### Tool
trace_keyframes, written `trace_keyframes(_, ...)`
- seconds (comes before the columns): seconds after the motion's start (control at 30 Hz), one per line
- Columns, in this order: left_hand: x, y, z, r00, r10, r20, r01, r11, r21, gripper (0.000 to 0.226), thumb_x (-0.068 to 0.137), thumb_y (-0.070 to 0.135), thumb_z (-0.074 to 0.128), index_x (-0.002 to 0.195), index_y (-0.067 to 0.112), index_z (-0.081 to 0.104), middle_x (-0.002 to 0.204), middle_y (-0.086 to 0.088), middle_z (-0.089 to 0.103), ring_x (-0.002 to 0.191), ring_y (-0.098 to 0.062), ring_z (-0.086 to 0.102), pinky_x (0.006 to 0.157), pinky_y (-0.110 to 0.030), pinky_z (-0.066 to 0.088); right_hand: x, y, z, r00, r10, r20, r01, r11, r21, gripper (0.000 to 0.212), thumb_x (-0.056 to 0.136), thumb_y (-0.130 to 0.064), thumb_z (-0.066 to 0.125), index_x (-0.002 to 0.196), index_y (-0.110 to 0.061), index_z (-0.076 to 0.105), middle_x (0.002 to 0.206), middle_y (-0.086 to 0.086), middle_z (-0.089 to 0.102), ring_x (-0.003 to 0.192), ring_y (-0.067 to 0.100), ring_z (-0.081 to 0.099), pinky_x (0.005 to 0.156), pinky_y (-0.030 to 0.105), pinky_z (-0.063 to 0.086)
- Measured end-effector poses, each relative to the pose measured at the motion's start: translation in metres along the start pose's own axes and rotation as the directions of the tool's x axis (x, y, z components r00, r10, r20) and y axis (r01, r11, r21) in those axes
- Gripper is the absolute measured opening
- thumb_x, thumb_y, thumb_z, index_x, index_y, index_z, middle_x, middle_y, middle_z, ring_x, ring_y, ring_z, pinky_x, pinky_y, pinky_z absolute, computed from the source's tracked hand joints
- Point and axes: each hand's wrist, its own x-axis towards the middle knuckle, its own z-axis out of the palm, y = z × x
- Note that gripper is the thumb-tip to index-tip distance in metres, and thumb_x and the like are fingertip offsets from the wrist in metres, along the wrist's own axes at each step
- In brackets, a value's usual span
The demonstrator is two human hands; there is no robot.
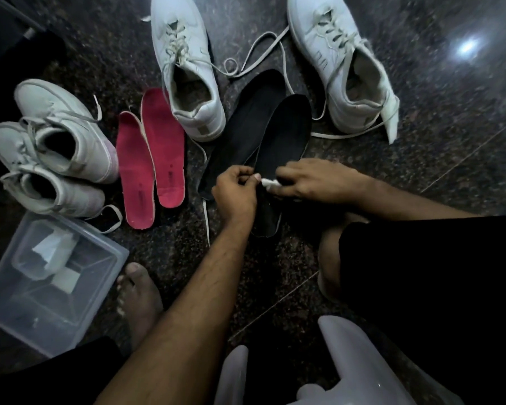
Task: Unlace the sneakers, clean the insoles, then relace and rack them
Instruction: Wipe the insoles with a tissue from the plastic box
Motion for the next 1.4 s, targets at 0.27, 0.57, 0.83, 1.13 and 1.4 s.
trace_keyframes(0.27, -0.016, 0.008, -0.012, 0.993, 0.117, 0.037, -0.122, 0.964, 0.237, 0.021, 0.087, 0.038, 0.074, 0.093, 0.018, 0.073, 0.071, 0.006, 0.066, 0.069, -0.016, 0.063, 0.065, -0.027, 0.047, 0.012, 0.03, -0.004, 0.877, 0.433, -0.211, -0.431, 0.901, 0.057, 0.039, 0.101, -0.037, 0.039, 0.127, -0.021, 0.063, 0.087, 0.013, 0.046, 0.075, 0.031, 0.051, 0.055, 0.041, 0.046)
trace_keyframes(0.57, 0.001, 0.0, -0.005, 0.998, -0.006, 0.07, -0.01, 0.973, 0.231, 0.007, 0.086, 0.025, 0.071, 0.084, 0.019, 0.075, 0.073, -0.003, 0.073, 0.069, -0.024, 0.07, 0.067, -0.04, 0.06, 0.02, -0.002, -0.006, 0.999, 0.045, 0.018, -0.045, 0.999, -0.029, 0.019, 0.1, -0.03, 0.051, 0.099, -0.014, 0.061, 0.087, 0.002, 0.053, 0.08, 0.016, 0.049, 0.066, 0.032, 0.035)
trace_keyframes(0.83, 0.006, -0.004, 0.005, 0.997, -0.054, 0.052, 0.047, 0.99, 0.13, 0.016, 0.09, 0.028, 0.069, 0.076, 0.019, 0.069, 0.066, -0.002, 0.069, 0.063, -0.024, 0.07, 0.063, -0.042, 0.062, 0.02, 0.027, -0.023, 0.903, 0.41, -0.132, -0.42, 0.906, -0.06, 0.019, 0.1, -0.027, 0.053, 0.107, -0.011, 0.061, 0.09, 0.009, 0.054, 0.075, 0.026, 0.054, 0.056, 0.034, 0.038)
trace_keyframes(1.13, 0.013, -0.002, 0.005, 0.988, -0.119, 0.098, 0.112, 0.991, 0.068, 0.02, 0.093, 0.025, 0.067, 0.073, 0.025, 0.066, 0.07, -0.004, 0.069, 0.065, -0.024, 0.069, 0.058, -0.038, 0.062, 0.016, 0.027, -0.013, 0.924, 0.367, -0.11, -0.372, 0.928, -0.031, 0.051, 0.1, -0.044, 0.023, 0.108, -0.006, 0.057, 0.095, 0.014, 0.053, 0.087, 0.034, 0.054, 0.071, 0.045, 0.042)
trace_keyframes(1.4, 0.023, 0.002, 0.004, 0.979, -0.173, 0.11, 0.175, 0.985, -0.009, 0.025, 0.093, 0.029, 0.068, 0.069, 0.024, 0.067, 0.067, 0.0, 0.068, 0.06, -0.016, 0.062, 0.055, -0.029, 0.055, 0.004, 0.031, -0.001, 0.883, 0.449, -0.138, -0.462, 0.883, -0.086, 0.023, 0.102, -0.03, 0.042, 0.1, -0.015, 0.059, 0.1, 0.01, 0.059, 0.093, 0.03, 0.055, 0.081, 0.045, 0.047)
